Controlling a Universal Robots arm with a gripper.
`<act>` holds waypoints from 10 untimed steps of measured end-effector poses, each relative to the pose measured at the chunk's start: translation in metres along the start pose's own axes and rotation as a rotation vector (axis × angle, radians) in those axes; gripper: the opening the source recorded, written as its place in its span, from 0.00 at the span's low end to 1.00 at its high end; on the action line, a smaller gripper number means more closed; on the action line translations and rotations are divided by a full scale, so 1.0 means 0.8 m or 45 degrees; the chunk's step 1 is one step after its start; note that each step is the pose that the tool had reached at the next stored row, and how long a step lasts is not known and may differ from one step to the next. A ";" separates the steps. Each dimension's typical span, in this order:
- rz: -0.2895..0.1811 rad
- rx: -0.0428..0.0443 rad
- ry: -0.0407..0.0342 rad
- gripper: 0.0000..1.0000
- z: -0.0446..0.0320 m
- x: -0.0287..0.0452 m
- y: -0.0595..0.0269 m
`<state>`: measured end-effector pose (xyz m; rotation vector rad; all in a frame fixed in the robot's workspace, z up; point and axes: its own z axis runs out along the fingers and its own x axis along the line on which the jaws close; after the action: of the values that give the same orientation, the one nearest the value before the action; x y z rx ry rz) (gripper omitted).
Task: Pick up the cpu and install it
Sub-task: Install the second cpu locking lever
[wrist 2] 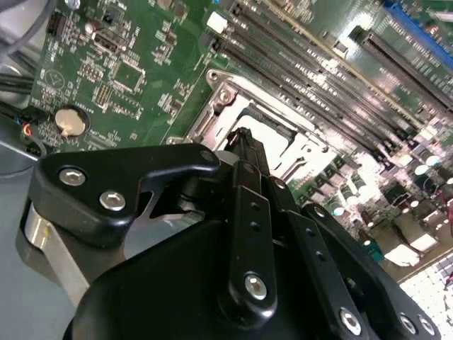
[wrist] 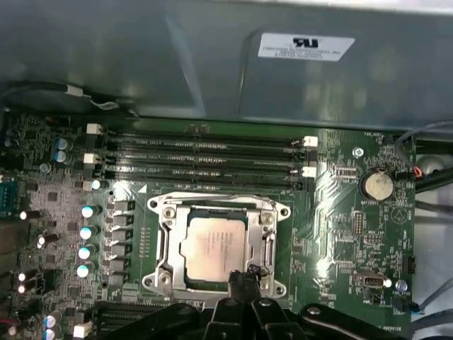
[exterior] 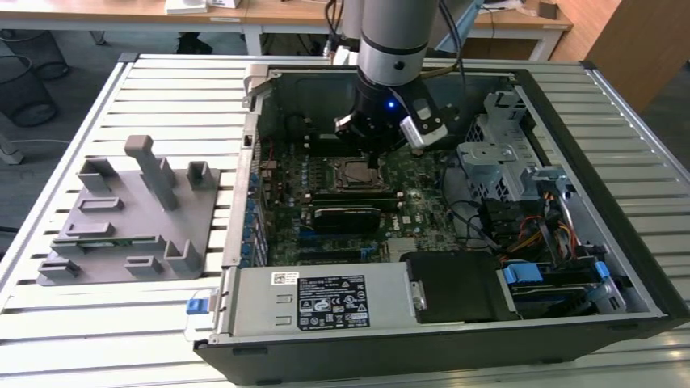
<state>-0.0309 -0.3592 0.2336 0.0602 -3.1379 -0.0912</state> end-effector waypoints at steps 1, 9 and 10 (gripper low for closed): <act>0.000 0.000 0.0000 0.11 -0.0003 0.0011 0.000; 0.000 -0.002 0.0002 0.11 -0.0034 0.0081 -0.008; 0.000 -0.002 0.0001 0.11 -0.0035 0.0082 -0.011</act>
<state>-0.0371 -0.3682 0.2359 0.0604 -3.1378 -0.0933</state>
